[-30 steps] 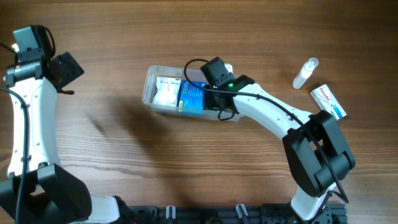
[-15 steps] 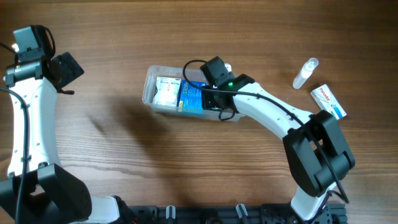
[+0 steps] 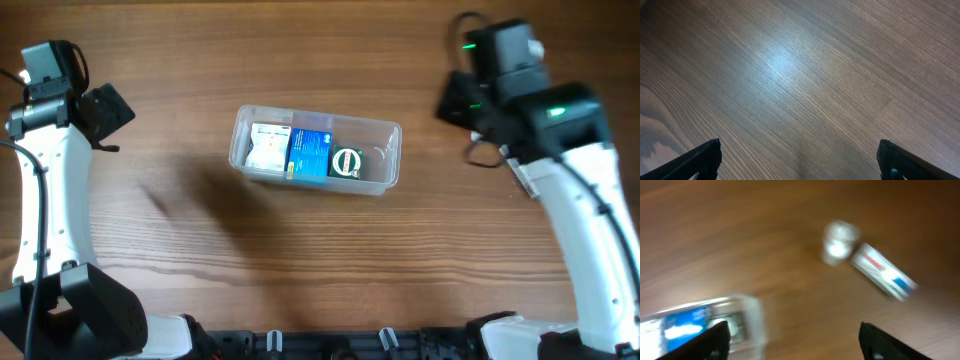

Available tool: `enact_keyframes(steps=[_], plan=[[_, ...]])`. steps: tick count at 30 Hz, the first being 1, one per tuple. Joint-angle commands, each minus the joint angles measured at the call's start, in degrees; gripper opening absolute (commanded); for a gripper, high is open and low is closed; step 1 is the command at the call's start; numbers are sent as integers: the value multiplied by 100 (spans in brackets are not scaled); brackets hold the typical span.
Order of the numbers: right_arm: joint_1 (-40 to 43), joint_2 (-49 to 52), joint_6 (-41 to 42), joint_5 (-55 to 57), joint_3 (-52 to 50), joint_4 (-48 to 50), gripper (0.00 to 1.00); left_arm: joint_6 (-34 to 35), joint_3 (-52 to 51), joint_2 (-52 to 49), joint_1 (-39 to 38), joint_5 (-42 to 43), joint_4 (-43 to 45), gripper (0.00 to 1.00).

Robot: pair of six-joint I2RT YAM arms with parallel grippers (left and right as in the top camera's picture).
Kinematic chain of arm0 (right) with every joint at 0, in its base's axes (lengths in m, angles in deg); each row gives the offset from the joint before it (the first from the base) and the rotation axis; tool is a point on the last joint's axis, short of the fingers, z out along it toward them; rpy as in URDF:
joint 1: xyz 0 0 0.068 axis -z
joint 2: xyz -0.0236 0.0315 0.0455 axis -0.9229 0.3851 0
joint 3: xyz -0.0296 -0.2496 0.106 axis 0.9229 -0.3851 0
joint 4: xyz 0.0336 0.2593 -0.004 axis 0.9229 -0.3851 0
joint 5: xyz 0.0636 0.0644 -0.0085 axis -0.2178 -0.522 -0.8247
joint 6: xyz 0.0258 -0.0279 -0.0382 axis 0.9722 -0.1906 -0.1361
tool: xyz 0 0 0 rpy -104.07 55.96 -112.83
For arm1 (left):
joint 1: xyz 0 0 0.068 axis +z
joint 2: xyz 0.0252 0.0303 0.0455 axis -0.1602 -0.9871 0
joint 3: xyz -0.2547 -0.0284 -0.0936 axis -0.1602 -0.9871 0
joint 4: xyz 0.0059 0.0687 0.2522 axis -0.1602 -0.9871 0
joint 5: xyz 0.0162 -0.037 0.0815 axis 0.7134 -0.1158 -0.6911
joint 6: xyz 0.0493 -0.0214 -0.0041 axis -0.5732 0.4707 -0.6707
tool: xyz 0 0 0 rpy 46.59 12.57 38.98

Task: Pack container
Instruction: 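Move the right gripper toward the white Panadol box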

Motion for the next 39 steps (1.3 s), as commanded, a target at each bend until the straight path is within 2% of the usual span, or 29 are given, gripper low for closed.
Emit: enact_keyframes(steps=[1, 2, 5, 6, 7, 12, 16, 19, 25, 39], plan=[[1237, -42, 39, 120, -92, -415, 88, -9, 37, 101, 11, -72, 11, 100], [1679, -42, -190, 111, -214, -466, 90, -11, 37, 101, 11, -72, 11, 100], [2245, -31, -573, 111, -505, -413, 93, -11, 37, 98, 11, -72, 13, 100], [2505, -31, -894, 109, -807, -267, 99, -11, 37, 101, 11, -72, 11, 100], [2590, -20, -1132, 87, -973, -131, 100, -9, 37, 98, 11, -72, 13, 100], [2730, 13, -3530, -44, -2426, 1379, 100, -9, 37, 98, 11, -72, 13, 100], [2730, 28, -4369, -48, -3359, 2369, 100, -9, 37, 101, 11, -72, 11, 100], [2736, 28, -5115, -573, -3700, 3025, 100, -11, 37, 101, 11, -72, 11, 100], [2769, 52, -5834, -1161, -3842, 3665, 100, -11, 37, 101, 11, -72, 11, 100], [3519, 925, -6787, -2020, -3840, 3842, 100, -11, 37, 101, 11, -72, 11, 100]])
